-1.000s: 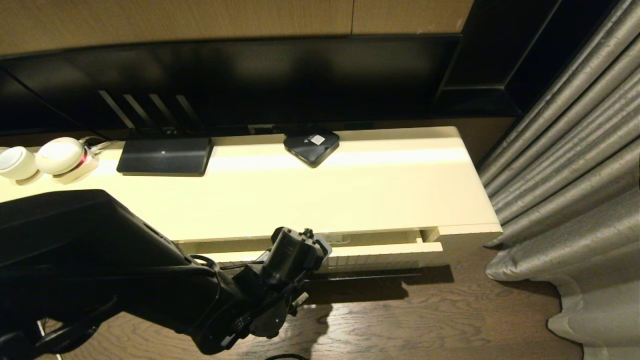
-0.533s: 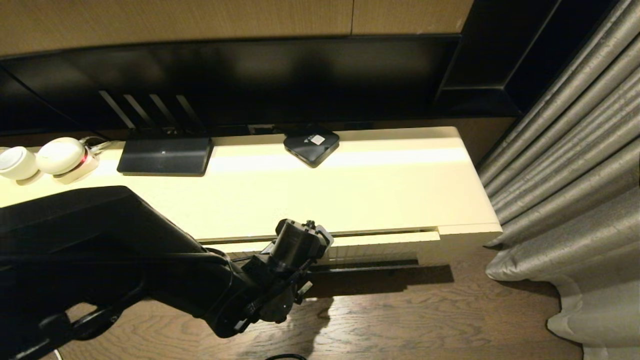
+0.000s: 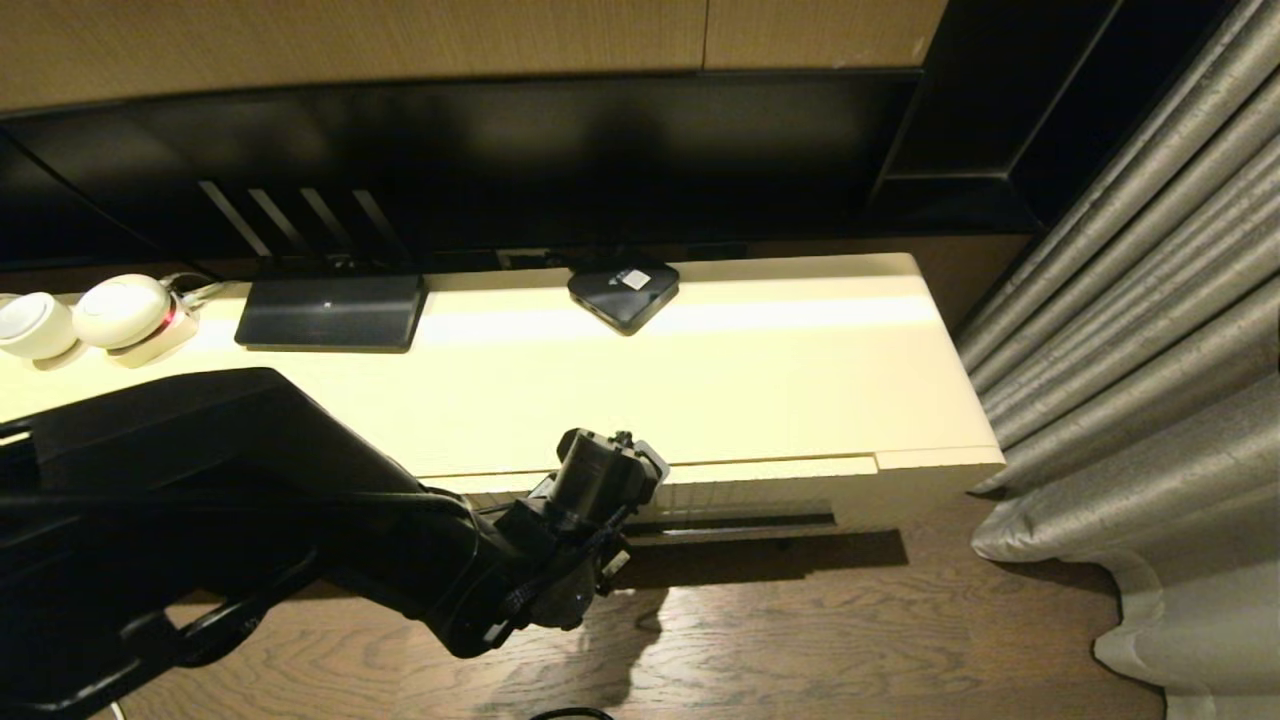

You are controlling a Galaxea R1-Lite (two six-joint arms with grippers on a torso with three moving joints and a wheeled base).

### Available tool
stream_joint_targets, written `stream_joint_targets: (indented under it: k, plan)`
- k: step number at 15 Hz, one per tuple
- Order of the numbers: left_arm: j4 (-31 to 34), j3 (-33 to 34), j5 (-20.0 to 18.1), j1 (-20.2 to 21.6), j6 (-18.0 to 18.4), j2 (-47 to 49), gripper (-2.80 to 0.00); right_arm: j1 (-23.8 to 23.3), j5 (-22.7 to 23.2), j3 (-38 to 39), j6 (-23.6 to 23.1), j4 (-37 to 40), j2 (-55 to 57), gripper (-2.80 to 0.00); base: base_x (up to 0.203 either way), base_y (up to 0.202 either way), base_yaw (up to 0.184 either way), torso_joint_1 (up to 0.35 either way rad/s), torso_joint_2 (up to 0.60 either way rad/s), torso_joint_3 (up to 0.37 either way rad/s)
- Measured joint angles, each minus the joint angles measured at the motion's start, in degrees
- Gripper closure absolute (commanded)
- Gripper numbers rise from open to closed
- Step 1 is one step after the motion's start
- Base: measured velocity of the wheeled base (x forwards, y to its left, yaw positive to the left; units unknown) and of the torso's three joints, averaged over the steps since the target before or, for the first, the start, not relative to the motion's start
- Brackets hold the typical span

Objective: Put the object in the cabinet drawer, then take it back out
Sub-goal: Close the drawer

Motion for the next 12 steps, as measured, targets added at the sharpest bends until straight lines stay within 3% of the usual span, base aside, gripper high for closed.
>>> stream_joint_targets:
  k: [7,12]
  plan:
    - [3.8,3.13,-0.07,-3.5,-0.02,-8.65,0.0,0.02,-0.02,0.0,0.0,0.02,0.0,0.0,0.0,0.0,0.0,0.0,0.0,0.0]
    - [14.29,7.5,0.17,-6.87,0.06,-25.56,0.0,0.0,0.0,0.0,-0.01,0.0,0.0,0.0,0.0,0.0,0.0,0.0,0.0,0.0]
